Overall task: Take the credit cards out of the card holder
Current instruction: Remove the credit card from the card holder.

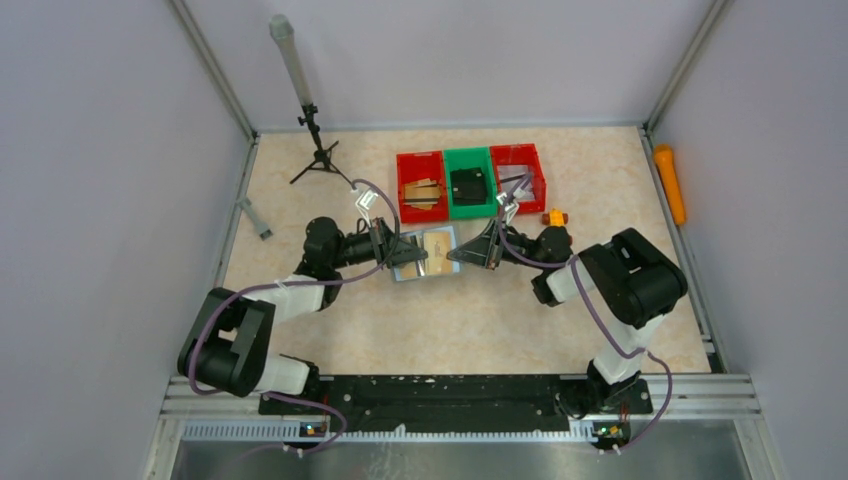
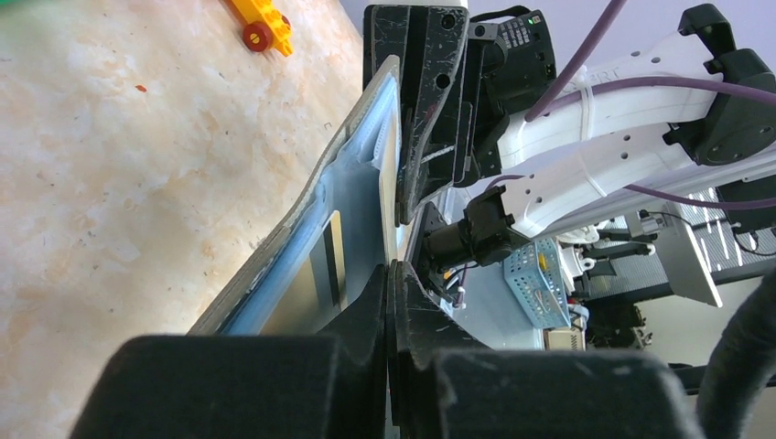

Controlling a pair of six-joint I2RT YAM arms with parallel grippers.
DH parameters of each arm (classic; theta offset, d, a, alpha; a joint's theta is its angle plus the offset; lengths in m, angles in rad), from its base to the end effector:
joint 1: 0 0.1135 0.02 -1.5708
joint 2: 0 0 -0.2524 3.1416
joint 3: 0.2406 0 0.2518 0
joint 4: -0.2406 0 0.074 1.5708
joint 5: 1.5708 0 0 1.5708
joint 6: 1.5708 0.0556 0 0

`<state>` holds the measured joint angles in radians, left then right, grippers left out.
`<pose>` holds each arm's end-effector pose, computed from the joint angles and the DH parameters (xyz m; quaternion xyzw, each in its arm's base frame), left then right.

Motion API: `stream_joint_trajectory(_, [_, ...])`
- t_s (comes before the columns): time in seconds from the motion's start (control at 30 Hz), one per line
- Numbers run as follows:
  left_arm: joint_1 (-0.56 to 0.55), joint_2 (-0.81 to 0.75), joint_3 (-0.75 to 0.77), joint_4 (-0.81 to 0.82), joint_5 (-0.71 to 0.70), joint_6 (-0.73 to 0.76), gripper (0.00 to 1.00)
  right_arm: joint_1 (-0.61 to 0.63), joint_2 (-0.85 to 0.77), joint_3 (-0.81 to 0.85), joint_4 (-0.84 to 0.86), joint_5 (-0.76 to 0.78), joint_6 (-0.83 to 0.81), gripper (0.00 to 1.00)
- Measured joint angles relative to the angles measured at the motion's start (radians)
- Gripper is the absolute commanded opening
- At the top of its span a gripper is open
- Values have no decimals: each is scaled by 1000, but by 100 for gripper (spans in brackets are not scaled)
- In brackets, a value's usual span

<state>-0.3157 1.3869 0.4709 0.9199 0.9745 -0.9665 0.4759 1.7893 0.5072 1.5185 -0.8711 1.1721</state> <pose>0.2477 -0.1293 0.2046 0.1150 0.6969 -0.6392 0.3041 0.2548 0.1792 0.1683 -0.1202 0.6404 0.7000 0.2922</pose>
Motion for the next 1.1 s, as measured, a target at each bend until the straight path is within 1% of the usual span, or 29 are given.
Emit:
stream_joint_trajectory(0.17, [-2, 0, 2, -56, -19, 36, 3, 5, 0, 0, -2, -5, -1, 0])
stream_joint_trajectory(0.37, [-16, -3, 27, -172, -51, 109, 2, 10, 0, 0, -23, -6, -27, 0])
stream_joint_trajectory(0.53, [-20, -3, 38, -211, -60, 132, 2, 10, 0, 0, -25, -6, -38, 0])
stream_joint_trajectory(0.73, [-20, -2, 40, -215, -58, 129, 8, 13, 0, 5, -31, -10, -45, 3])
stream_joint_trajectory(0.83, [-18, 10, 40, -179, -55, 111, 12, 13, 0, 15, -31, -13, -45, 5])
stream_joint_trajectory(1.1, [-23, 25, 40, -119, -20, 71, 11, 24, 0, 20, -42, -13, -46, 9])
